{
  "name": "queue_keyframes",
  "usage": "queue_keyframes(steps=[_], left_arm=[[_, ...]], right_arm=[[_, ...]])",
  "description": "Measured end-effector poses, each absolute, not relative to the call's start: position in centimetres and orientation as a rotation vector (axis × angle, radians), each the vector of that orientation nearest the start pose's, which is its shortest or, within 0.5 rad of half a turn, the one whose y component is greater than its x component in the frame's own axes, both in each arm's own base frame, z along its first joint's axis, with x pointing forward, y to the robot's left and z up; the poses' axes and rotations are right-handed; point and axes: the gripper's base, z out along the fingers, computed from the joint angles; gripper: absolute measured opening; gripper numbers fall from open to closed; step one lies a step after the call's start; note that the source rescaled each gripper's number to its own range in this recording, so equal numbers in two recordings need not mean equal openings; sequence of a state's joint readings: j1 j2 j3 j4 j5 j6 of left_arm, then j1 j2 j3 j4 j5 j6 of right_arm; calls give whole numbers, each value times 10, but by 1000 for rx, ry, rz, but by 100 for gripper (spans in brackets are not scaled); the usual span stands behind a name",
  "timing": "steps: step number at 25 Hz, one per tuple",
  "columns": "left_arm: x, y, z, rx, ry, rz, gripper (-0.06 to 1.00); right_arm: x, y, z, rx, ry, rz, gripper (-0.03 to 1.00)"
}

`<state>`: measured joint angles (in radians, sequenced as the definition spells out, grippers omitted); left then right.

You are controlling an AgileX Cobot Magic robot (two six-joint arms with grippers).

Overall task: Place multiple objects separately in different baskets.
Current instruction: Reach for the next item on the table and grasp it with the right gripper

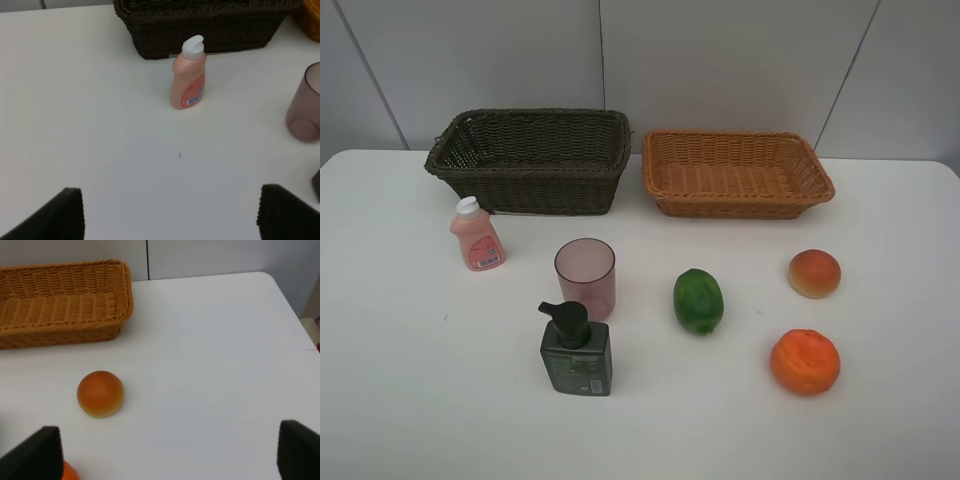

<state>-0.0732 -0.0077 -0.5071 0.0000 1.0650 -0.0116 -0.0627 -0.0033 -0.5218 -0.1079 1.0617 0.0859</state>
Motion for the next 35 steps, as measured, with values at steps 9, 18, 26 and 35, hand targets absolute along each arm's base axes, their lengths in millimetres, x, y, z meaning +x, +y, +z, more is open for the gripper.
queue_keyframes(steps=[9,18,26,35], left_arm=[[-7,1,279,63,2033,-53,89],[-7,1,279,63,2033,-53,89],[-7,1,279,63,2033,-53,89],[-7,1,279,63,2033,-53,89]], right_arm=[[-9,-8,284,156,2011,-114,79],[-9,-8,284,156,2011,-114,79],[-9,-8,284,156,2011,-114,79],[-9,-8,284,156,2011,-114,79]])
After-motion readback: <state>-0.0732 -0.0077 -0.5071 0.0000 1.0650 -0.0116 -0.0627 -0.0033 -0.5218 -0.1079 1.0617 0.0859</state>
